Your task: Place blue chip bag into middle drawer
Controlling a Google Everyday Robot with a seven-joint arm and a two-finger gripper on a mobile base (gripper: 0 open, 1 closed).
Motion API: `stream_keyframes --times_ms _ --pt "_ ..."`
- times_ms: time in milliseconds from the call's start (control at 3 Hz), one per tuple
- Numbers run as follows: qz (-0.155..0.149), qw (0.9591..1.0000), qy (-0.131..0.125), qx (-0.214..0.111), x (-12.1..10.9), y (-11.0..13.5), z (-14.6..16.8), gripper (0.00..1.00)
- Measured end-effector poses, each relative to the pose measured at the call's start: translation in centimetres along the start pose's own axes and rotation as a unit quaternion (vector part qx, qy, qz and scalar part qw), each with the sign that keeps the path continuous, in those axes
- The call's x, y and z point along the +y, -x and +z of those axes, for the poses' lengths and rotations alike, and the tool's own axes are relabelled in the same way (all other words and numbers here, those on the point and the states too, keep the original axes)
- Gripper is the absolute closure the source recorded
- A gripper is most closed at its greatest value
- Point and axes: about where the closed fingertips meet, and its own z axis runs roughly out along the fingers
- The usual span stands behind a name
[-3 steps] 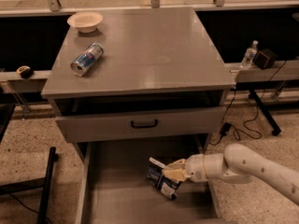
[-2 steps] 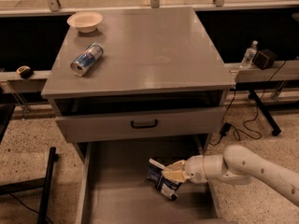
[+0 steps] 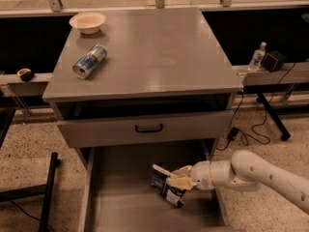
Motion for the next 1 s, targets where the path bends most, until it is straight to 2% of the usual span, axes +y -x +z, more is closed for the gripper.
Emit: stream_keyframes --times_ms 333,667,1000 --pt "0.000 1.0000 0.000 0.000 0.0 0.0 0.0 0.04" --pt "-0.060 0.9981 -0.003 0.013 0.3 0.6 -1.6 0.00" --pt "-0.161 0.9842 -0.056 0.047 1.6 1.0 -6.2 0.00"
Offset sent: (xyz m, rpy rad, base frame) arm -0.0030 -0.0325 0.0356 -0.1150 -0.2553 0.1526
